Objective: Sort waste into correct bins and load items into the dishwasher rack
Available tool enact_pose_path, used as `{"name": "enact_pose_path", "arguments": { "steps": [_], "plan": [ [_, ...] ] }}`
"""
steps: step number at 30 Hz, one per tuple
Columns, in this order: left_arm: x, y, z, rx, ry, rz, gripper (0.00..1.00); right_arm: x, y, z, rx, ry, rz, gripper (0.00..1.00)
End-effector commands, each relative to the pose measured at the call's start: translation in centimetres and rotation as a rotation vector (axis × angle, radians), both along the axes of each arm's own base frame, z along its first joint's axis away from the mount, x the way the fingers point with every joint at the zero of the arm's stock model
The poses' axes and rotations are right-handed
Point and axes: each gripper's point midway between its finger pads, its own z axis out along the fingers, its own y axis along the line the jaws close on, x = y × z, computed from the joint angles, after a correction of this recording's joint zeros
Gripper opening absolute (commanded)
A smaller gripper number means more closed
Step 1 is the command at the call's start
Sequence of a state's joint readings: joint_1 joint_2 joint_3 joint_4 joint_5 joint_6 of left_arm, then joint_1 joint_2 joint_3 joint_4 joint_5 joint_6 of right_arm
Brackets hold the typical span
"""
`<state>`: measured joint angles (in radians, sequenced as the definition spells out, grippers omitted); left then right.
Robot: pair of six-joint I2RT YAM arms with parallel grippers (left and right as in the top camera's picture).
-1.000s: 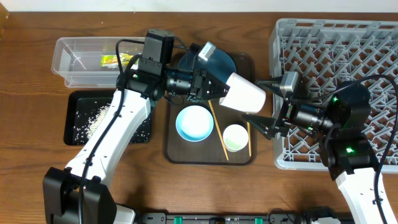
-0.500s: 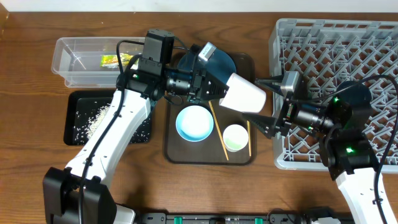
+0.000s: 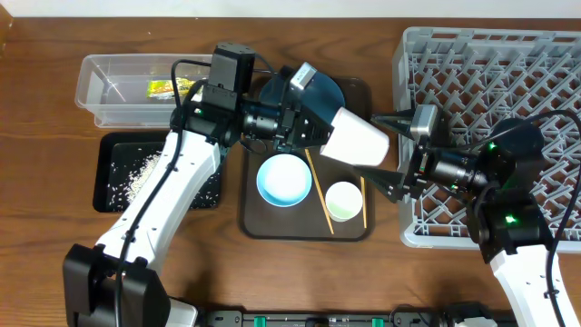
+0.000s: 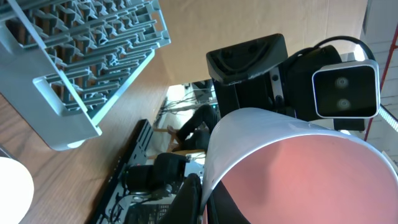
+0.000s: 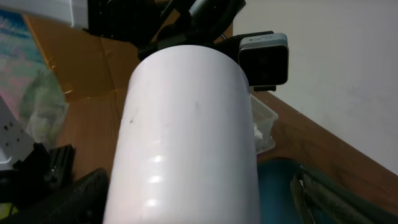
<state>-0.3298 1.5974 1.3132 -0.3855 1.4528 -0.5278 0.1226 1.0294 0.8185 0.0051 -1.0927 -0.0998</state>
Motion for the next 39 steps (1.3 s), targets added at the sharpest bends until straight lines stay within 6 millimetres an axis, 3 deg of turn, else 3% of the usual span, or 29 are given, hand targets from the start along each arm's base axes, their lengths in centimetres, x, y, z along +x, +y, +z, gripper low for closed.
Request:
{"name": "enact_pose_path", "arguments": {
  "steps": [1, 6, 12, 17, 19, 21, 23, 26, 29, 31, 35, 39],
  "plan": [
    [-0.7, -0.4, 0.3, -0.017, 0.015, -0.035, 0.06, -0.4, 0.4, 0.7, 0.002, -0.029, 0.03, 0.92],
    [-0.7, -0.5, 0.3, -0.016, 0.016, -0.037, 0.06, -0.4, 0.4, 0.7, 0.002, -0.029, 0.03, 0.91],
    [-0.7, -0.5, 0.3, -0.017, 0.016, -0.037, 0.06, -0.4, 0.4, 0.7, 0.002, -0.029, 0.03, 0.79],
    [-0.7, -0.5, 0.3, -0.016, 0.015, -0.037, 0.08, -0.4, 0.4, 0.7, 0.002, -0.029, 0.03, 0.75],
    [-0.7, -0.5, 0.3, -0.016, 0.014, -0.036, 0.16, -0.4, 0.4, 0.7, 0.002, -0.025, 0.03, 0.73],
    [-0.6, -0.5, 0.2, -0.015, -0.002, -0.033, 0.34, -0.4, 0.4, 0.5, 0.002, -0.013, 0.029, 0.73],
    [-0.4, -0.5, -0.1, -0.008, -0.043, -0.021, 0.45, -0.4, 0.4, 0.3, -0.001, 0.003, 0.028, 0.72],
    [0.7, -0.5, -1.4, 0.051, -0.11, 0.035, 0.53, 0.2, 0.0, -0.7, -0.02, 0.057, -0.024, 0.71],
    [1.6, -0.2, -3.0, 0.132, -0.143, 0.092, 0.52, 1.0, -0.6, -2.1, -0.05, 0.121, -0.094, 0.7],
    [1.6, -0.2, -3.0, 0.132, -0.153, 0.092, 0.5, 1.0, -0.7, -2.6, -0.058, 0.146, -0.106, 0.71],
    [1.6, -0.1, -3.0, 0.133, -0.148, 0.093, 0.32, 1.0, -0.7, -2.7, -0.059, 0.15, -0.105, 0.7],
    [1.6, -0.1, -3.2, 0.138, -0.139, 0.094, 0.31, 1.0, -0.7, -2.6, -0.058, 0.149, -0.105, 0.7]
  ]
}}
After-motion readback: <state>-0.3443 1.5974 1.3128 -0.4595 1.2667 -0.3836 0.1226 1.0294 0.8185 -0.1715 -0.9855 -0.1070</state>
